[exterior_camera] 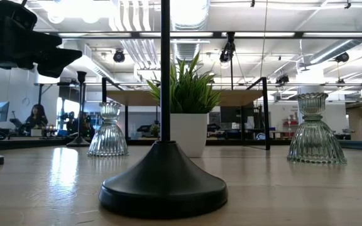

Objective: Pick & Place candle stick holders
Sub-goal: Align the black candlestick holder with the black candlestick holder on the shelf

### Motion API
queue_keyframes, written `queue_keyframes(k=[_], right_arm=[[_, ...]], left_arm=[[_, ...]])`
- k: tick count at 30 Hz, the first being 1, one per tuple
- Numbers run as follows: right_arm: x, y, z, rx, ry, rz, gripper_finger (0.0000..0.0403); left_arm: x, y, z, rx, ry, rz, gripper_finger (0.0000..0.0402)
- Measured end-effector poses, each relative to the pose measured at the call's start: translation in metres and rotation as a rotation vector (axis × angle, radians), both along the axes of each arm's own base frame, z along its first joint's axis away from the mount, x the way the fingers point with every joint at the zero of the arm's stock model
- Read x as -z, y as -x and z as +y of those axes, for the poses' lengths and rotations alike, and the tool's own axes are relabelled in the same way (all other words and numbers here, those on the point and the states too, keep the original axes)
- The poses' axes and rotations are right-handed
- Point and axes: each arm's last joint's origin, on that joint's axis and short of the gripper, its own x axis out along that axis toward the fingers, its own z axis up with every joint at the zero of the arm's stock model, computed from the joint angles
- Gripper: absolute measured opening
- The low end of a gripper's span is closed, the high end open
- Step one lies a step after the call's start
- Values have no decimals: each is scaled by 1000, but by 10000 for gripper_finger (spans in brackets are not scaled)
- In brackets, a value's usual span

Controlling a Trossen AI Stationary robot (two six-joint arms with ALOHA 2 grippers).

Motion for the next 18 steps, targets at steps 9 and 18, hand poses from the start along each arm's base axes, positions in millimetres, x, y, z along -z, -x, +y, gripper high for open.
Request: queue_keyframes(k=[9,18], right_arm=[[-84,-19,-63,109,170,-146,8],[-124,-61,-137,384,271,-189,8]], left_arm=[[0,0,0,0,0,0,300],[0,0,0,0,0,0,300]])
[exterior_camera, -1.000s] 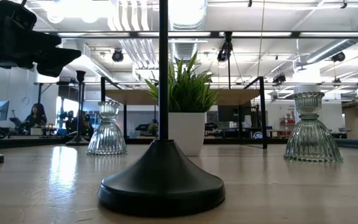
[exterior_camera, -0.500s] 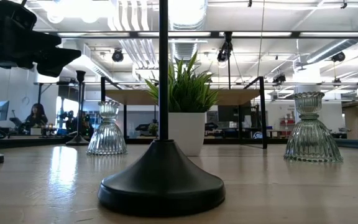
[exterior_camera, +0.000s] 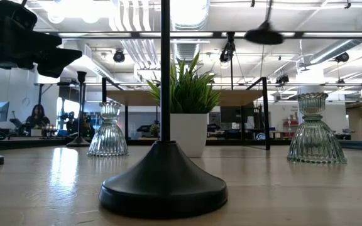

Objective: Pick & Place candle stick holders
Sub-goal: Align the black candlestick holder with the black candlestick holder on the shelf

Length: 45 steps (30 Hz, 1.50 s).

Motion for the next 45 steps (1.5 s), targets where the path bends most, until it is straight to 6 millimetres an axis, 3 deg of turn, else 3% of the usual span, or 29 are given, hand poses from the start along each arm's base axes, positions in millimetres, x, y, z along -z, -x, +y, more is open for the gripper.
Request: queue_keyframes(k=[9,21,30,45], right_arm=[[-4,-38,-74,147,-54,30,8],[1,-50,-142,244,-129,59,8],[9,-42,-167,312,-174,97,8],[26,-36,-178,328,-218,144,8]], left_arm=[[0,0,0,0,0,0,300],[0,0,0,0,0,0,300],[0,0,0,0,0,0,300],[0,0,0,0,0,0,300]])
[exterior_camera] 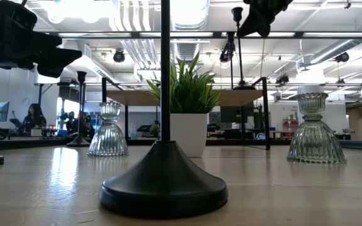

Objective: Pick & Place candle stick holders
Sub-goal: Align the black candlestick holder with the black candlestick holder on the shelf, then put the right transparent glass candle holder on the shelf

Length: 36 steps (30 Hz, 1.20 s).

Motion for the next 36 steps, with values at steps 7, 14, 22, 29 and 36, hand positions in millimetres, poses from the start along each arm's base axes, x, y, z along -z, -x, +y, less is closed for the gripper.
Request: queue_keyframes(k=[7,14,22,29,36], right_arm=[[2,0,-1,1,1,-6,8],[2,0,-1,4,-3,-5,18],[0,1,-1,10,7,-18,70],[-3,6,2,28,29,-11,129],[-3,22,12,68,20,65,171]], left_arm=[[0,0,0,0,0,0,300],[0,0,0,0,0,0,300],[0,0,0,0,0,0,300],[0,0,0,0,0,0,300],[0,0,0,0,0,0,300]])
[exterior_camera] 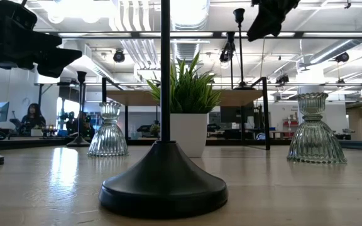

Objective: Pick & Place candle stick holders
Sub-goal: Put the right transparent glass candle holder on the shelf

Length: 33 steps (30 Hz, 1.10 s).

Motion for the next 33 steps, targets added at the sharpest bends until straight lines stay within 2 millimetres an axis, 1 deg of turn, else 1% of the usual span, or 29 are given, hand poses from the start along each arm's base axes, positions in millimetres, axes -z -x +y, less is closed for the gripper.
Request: queue_keyframes(k=[3,6,10,15,18,24,30,33], right_arm=[[-4,9,7,3,-5,-2,178],[-7,22,16,31,-45,-4,176],[-9,37,34,36,-107,4,165],[-3,44,57,3,-179,-23,143],[5,39,71,-50,-228,-16,127],[27,17,104,-218,-299,64,91],[52,5,136,-219,-328,173,62],[63,0,147,-205,-323,188,55]], left_arm=[[0,0,0,0,0,0,300],[0,0,0,0,0,0,300],[0,0,0,0,0,0,300],[0,0,0,0,0,0,300],[0,0,0,0,0,0,300],[0,0,0,0,0,0,300],[0,0,0,0,0,0,300],[0,0,0,0,0,0,300]])
